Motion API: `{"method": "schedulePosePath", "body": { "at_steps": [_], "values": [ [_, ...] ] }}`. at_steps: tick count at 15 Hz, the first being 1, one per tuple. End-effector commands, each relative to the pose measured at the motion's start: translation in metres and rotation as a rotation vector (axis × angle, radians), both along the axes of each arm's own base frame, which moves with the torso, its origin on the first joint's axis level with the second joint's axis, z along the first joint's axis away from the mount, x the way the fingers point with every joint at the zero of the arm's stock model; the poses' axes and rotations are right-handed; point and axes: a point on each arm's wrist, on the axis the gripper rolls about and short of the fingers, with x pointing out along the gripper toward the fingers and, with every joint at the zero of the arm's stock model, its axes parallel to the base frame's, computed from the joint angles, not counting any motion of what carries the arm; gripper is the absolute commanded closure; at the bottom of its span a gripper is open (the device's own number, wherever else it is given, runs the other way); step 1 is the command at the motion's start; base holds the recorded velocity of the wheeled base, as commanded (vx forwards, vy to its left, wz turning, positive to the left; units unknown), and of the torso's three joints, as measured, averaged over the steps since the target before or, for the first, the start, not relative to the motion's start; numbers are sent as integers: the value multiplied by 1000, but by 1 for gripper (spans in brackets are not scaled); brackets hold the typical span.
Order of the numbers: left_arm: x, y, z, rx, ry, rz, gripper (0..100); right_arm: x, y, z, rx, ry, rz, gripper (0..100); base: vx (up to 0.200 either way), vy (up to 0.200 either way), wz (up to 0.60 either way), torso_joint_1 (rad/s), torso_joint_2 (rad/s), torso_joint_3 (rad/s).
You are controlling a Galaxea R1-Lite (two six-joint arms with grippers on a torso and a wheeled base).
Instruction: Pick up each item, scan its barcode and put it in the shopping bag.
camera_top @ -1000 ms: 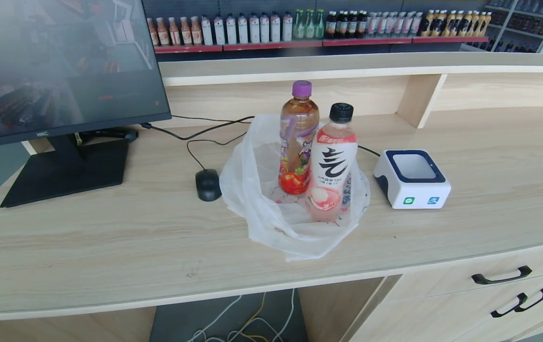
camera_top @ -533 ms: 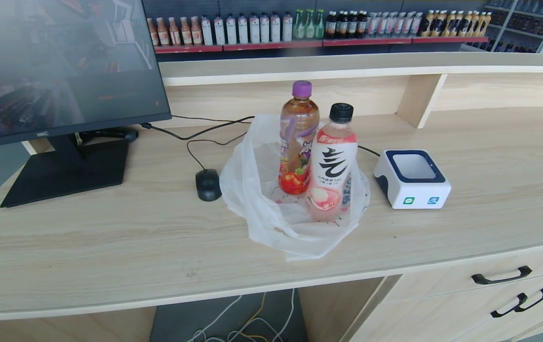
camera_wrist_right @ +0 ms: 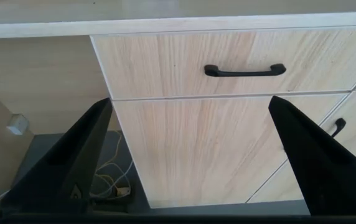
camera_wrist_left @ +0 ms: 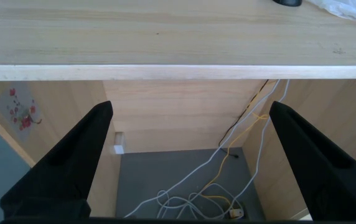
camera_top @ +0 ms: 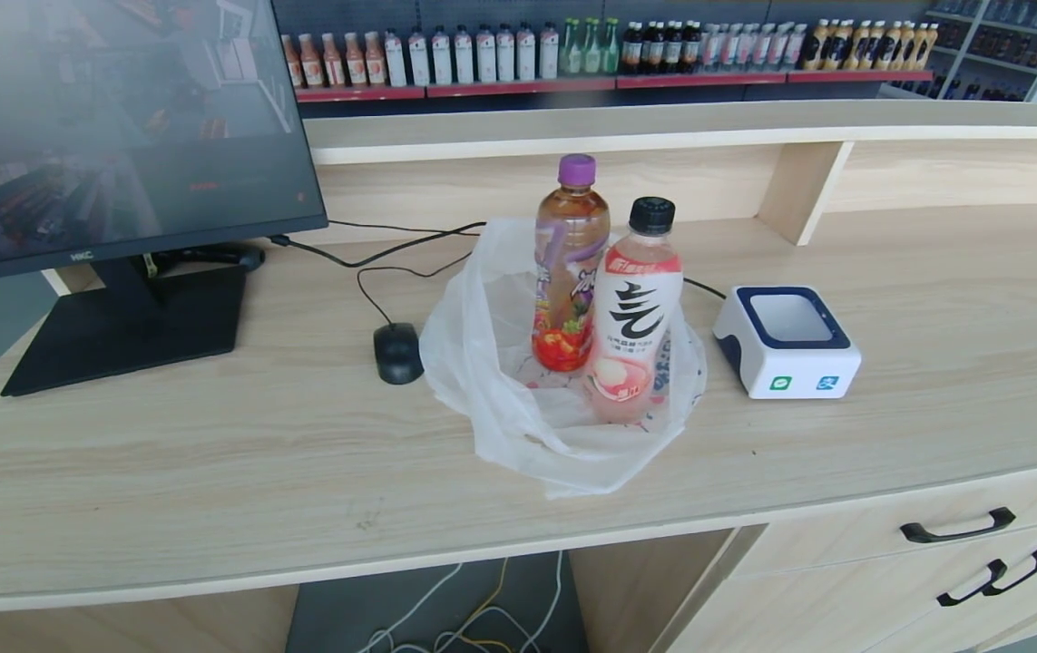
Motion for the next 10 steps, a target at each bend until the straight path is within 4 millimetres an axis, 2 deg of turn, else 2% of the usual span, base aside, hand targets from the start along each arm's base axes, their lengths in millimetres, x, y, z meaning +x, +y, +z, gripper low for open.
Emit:
{"method": "schedulePosePath", "body": {
  "at_steps": [1, 4, 10],
  "values": [
    [0, 0, 0, -1, -1, 0, 0, 0, 0, 0, 1, 1, 0, 0, 0, 0, 0, 0, 0, 0],
    [0, 0, 0, -1, -1, 0, 0, 0, 0, 0, 3, 1, 0, 0, -200, 0, 0, 2, 2, -1],
    [0, 0, 0, 0, -1, 0, 0, 0, 0, 0, 3, 1, 0, 0, 0, 0, 0, 0, 0, 0]
  ]
}}
